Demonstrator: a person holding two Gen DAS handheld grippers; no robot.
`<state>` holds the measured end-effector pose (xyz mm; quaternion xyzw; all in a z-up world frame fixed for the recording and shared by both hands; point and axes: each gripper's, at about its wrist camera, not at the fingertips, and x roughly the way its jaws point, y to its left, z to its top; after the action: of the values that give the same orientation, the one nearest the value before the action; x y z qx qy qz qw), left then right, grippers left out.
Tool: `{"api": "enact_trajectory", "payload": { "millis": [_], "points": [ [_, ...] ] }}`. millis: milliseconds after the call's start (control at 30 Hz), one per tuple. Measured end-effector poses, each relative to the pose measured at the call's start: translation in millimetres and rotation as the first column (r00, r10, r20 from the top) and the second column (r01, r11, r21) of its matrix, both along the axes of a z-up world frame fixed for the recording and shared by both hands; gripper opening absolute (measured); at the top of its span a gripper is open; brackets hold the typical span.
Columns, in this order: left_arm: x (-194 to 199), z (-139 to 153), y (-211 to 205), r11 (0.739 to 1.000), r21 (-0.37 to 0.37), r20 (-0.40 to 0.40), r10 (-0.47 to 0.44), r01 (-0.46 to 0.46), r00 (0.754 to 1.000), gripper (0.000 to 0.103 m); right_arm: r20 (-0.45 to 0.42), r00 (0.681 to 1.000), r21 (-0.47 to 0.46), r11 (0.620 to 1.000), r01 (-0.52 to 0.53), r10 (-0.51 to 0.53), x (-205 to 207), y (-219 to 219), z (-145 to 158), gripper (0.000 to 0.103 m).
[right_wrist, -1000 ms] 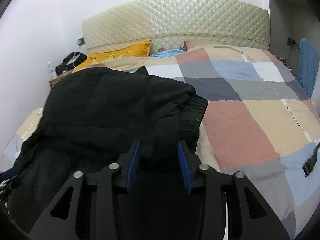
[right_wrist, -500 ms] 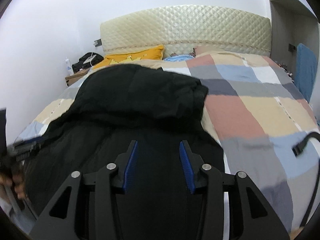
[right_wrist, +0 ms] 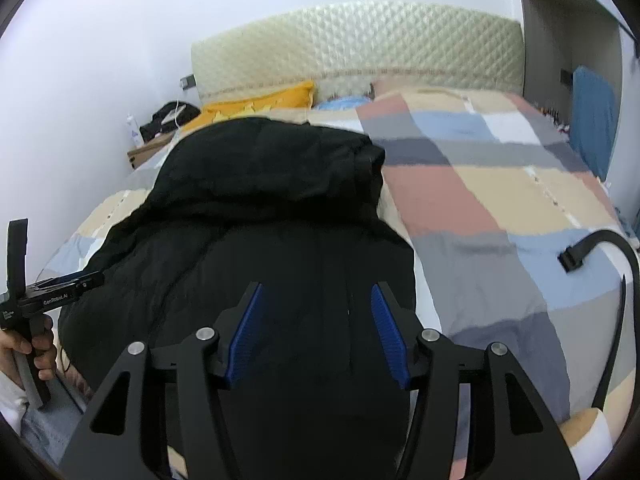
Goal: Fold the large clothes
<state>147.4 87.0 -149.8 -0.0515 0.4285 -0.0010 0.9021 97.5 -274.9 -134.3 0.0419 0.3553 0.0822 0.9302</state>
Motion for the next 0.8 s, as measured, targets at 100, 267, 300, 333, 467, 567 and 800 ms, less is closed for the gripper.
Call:
{"api": "enact_trajectory", "payload": {
  "millis": [100, 267, 300, 333, 467, 567, 800],
  "points": [
    [-7.6, 0.3, 3.8, 0.999, -0.038, -0.022, -0.008, 0.007, 1.000, 0.061, -0.072, 0.997, 0.036, 0.999, -0.010, 0.013, 5.3, -10.4, -5.3, 0.057],
    [-13.2, -6.2, 11.6, 0.991, -0.131, -0.068, -0.014, 0.005, 0.998, 0.061, -0.297, 0.954, 0.127, 0.992, -0.003, 0.041, 26.4, -33.2, -30.9, 0.059],
    [-13.0, -7.5, 13.3, 0.991, -0.137, -0.075, -0.011, 0.001, 0.997, 0.061, -0.352, 0.935, 0.155, 0.988, 0.010, 0.045, 30.2, -38.9, -38.7, 0.059],
    [-12.4, -9.2, 15.0, 0.989, -0.149, -0.084, -0.010, -0.003, 0.996, 0.061, -0.405, 0.913, 0.171, 0.985, 0.023, 0.049, 33.0, -43.6, -46.9, 0.059],
    [-9.3, -13.5, 17.0, 0.984, -0.176, -0.108, -0.007, -0.012, 0.994, 0.061, -0.550, 0.833, 0.219, 0.973, 0.079, 0.056, 37.5, -54.2, -76.2, 0.071],
    [-8.6, -16.2, 16.0, 0.985, -0.171, -0.117, -0.013, -0.007, 0.993, 0.061, -0.611, 0.791, 0.207, 0.970, 0.124, 0.029, 38.0, -58.7, -91.0, 0.089],
    [-7.2, -17.1, 15.8, 0.984, -0.176, -0.124, -0.023, 0.000, 0.992, 0.061, -0.730, 0.684, 0.187, 0.962, 0.201, -0.001, 39.7, -65.3, -120.5, 0.103]
  ]
}}
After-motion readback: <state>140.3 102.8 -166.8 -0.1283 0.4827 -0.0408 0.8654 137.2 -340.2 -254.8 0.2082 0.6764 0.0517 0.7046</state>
